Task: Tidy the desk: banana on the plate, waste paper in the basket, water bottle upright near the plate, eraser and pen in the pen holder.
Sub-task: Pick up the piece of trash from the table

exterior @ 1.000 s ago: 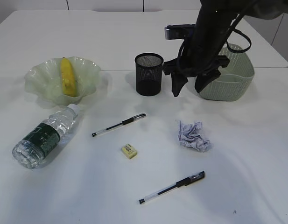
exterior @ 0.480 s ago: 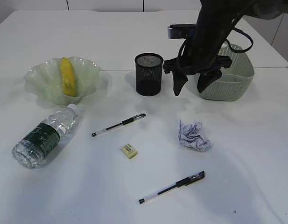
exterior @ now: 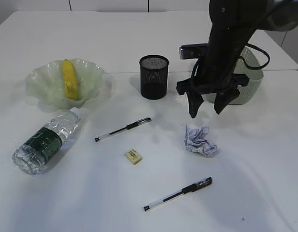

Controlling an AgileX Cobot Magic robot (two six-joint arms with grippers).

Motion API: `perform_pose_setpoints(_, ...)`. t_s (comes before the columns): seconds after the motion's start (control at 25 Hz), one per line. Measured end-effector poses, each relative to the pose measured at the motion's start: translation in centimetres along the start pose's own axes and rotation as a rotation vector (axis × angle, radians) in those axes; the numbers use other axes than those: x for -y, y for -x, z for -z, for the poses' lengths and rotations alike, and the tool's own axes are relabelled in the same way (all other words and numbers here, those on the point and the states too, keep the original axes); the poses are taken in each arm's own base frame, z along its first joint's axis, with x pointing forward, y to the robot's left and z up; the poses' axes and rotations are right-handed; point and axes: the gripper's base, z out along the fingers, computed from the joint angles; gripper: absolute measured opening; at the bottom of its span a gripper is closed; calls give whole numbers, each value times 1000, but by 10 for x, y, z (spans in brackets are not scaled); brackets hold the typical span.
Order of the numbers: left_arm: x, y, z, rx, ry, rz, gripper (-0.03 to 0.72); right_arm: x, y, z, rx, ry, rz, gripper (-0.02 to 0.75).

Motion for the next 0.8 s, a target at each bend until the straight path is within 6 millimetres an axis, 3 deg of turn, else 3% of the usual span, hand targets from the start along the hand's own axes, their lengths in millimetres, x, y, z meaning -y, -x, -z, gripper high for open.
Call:
perform_pose_setpoints(0.28,2,-1,0,-6,-26,19,379,-1,-4,2,-2,10,-4,503)
perform_pose_setpoints(0.6,5,0,1,-8,-42,18,379,-2,-15,-15,-72,39,-20,503)
perform_pose_setpoints(0.8,5,0,1,-10,-41,19,379,-2,-16,-16,-75,40,-21,503)
